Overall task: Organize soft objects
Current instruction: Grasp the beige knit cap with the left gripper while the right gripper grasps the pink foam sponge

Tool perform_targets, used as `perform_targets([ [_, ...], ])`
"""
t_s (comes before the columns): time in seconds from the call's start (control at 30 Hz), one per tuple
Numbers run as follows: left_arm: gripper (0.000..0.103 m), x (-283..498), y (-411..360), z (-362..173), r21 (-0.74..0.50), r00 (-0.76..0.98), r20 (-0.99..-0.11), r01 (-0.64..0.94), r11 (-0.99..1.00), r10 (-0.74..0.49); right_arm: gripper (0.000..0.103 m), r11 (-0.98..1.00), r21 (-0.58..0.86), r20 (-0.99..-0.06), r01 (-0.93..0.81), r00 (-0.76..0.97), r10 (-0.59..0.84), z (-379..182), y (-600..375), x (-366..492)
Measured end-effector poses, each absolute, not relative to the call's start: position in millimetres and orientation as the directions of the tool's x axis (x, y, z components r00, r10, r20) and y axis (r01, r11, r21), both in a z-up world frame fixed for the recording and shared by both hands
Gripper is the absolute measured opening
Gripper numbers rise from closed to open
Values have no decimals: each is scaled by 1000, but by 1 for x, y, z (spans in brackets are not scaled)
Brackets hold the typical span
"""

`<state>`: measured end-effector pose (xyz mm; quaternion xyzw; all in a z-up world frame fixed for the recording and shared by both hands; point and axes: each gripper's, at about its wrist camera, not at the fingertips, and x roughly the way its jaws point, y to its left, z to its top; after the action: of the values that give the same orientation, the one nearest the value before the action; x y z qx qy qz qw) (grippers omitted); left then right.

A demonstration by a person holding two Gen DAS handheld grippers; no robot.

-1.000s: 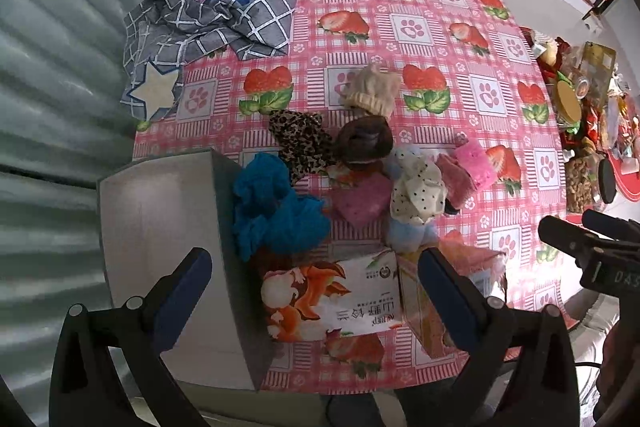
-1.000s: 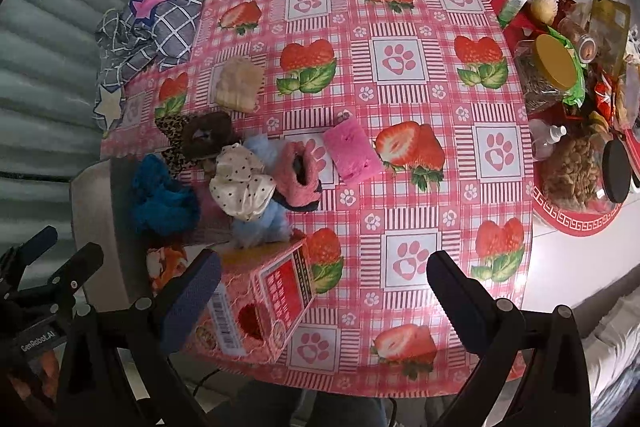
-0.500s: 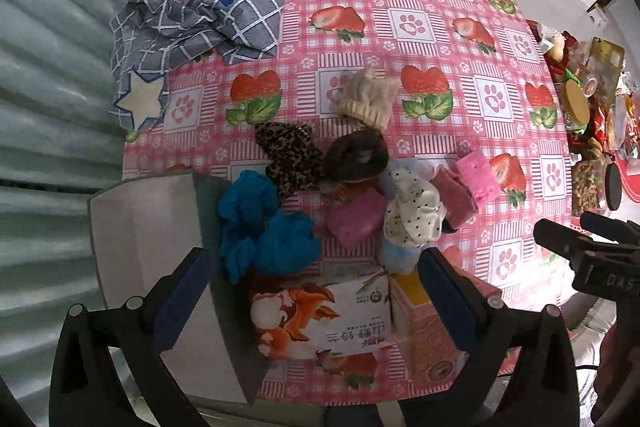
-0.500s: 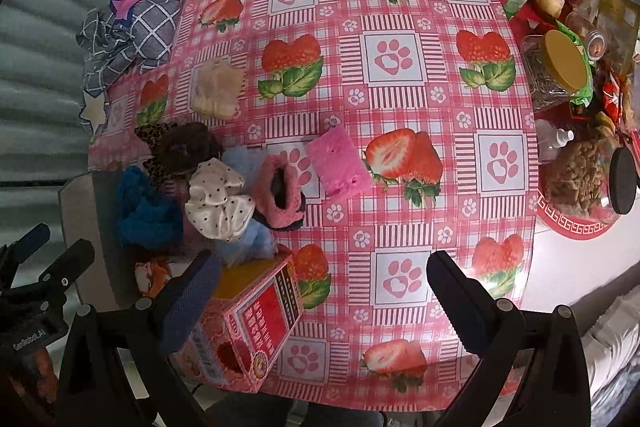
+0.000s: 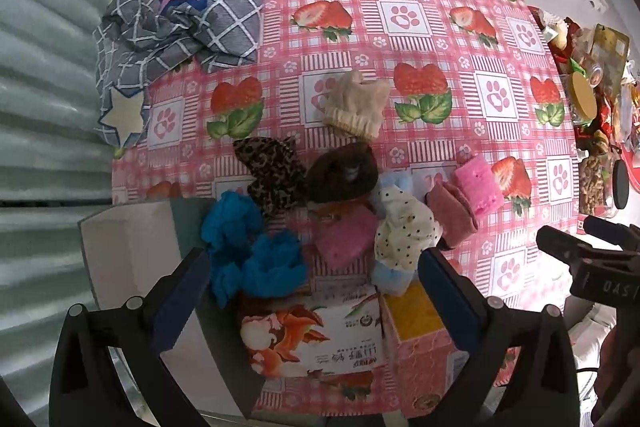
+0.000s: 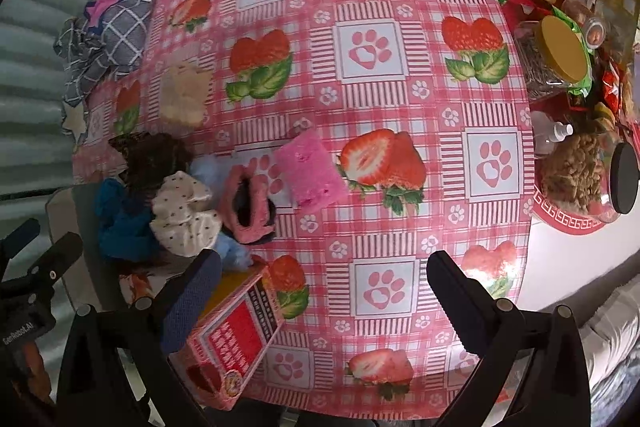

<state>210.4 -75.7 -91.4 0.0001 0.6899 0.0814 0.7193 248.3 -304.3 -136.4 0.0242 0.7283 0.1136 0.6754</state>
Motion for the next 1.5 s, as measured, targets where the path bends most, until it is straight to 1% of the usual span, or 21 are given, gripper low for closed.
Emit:
perform_targets([
  [0.27,103,242,-81,-118,137,-2,-990,-96,986,138,103,980,135,-988,-148,-101,121,-160,-309,265],
  [0.53,103,281,-80,-161,163,-52,-986,-95,982,158,103,973,77,-994,-216,-98,57,-190,-299,274],
  [0.7,103,303,-86,-191,190,-73,-980,-54,980,186,103,958,81,-993,-276,-110,52,-217,-283,273],
  [0.93,103,327,-83,-230,203,-125,-973,-53,978,195,103,938,79,-993,-339,-114,42,-258,-264,267],
  [1.0,103,332,-83,-239,212,-128,-971,-46,976,205,103,934,104,-991,-342,-118,67,-268,-260,265],
  [1.13,103,338,-81,-249,190,-134,-974,-50,980,182,103,923,103,-993,-370,-97,72,-281,-250,259],
  [1.33,103,346,-80,-260,158,-152,-977,-58,986,148,103,913,102,-994,-396,-86,73,-285,-228,264],
  [1.37,101,349,-78,-261,155,-153,-978,-60,986,145,103,913,93,-994,-398,-84,64,-282,-219,269],
  [1.4,97,351,-76,-263,150,-156,-978,-60,987,139,103,912,89,-995,-400,-82,61,-286,-215,269],
  [1.43,96,353,-75,-264,144,-159,-978,-59,988,133,103,912,85,-995,-401,-81,57,-288,-212,270],
  [1.5,90,353,-75,-268,113,-154,-983,-61,992,102,102,912,67,-996,-405,-78,39,-280,-203,282],
])
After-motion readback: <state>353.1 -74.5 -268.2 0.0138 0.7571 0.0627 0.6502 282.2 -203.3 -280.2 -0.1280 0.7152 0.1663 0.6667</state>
